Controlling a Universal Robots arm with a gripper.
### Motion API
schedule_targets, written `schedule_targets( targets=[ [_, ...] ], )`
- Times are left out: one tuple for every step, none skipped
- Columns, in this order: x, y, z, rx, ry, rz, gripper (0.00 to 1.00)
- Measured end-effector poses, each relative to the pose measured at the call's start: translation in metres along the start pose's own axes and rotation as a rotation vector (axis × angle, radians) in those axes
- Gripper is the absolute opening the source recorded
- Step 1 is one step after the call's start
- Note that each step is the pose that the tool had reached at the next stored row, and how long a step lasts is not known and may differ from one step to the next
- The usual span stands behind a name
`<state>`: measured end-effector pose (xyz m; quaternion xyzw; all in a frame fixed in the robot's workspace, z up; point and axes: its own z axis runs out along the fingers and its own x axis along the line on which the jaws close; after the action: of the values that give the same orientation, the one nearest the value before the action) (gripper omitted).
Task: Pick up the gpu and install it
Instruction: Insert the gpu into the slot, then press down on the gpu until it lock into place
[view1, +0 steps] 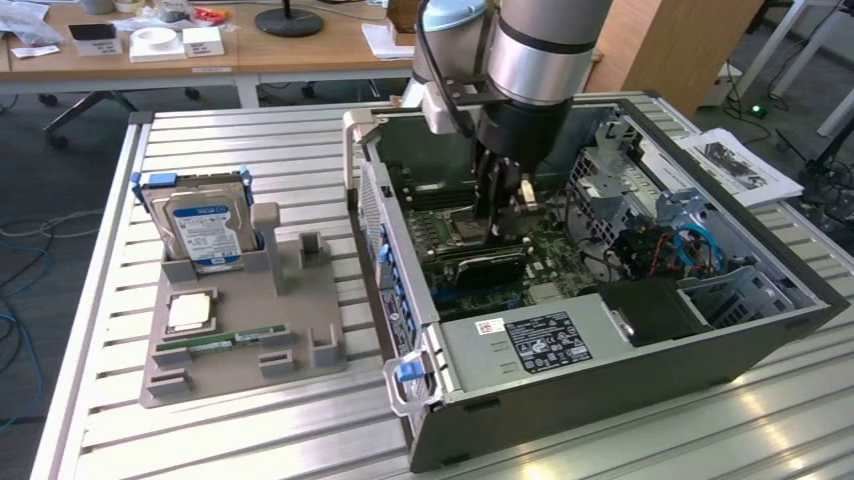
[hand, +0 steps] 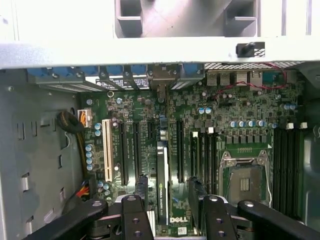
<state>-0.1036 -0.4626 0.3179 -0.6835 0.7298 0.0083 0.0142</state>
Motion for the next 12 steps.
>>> schedule_targets(
  targets=[
    [-0.0001, 0.0000, -0.0020, 0.0000, 0.0000, 0.000, 0.46],
    [-0.0001, 0.0000, -0.0043, 0.0000, 0.0000, 0.000, 0.46],
    [-0.0002, -0.0001, -0.0065, 0.0000, 0.0000, 0.000, 0.46],
    [-0.0003, -0.0001, -0.0086, 0.0001, 0.0000, 0.000, 0.46],
    [-0.0003, -0.0001, -0.0097, 0.0000, 0.0001, 0.000, 0.46],
    [-0.0003, -0.0001, -0.0098, 0.0001, 0.0000, 0.000, 0.46],
    [-0.0003, -0.0001, -0.0098, 0.0001, -0.0001, 0.000, 0.46],
    [-0.0003, -0.0001, -0.0098, 0.0001, -0.0001, 0.000, 0.46],
    [-0.0003, -0.0001, -0.0098, 0.0001, -0.0001, 0.000, 0.46],
    [-0.0003, -0.0001, -0.0098, 0.0000, 0.0000, 0.000, 0.46],
    [-0.0003, -0.0001, -0.0098, 0.0000, 0.0000, 0.000, 0.46],
    [-0.0003, -0.0001, -0.0098, 0.0001, 0.0000, 0.000, 0.46]
  ],
)
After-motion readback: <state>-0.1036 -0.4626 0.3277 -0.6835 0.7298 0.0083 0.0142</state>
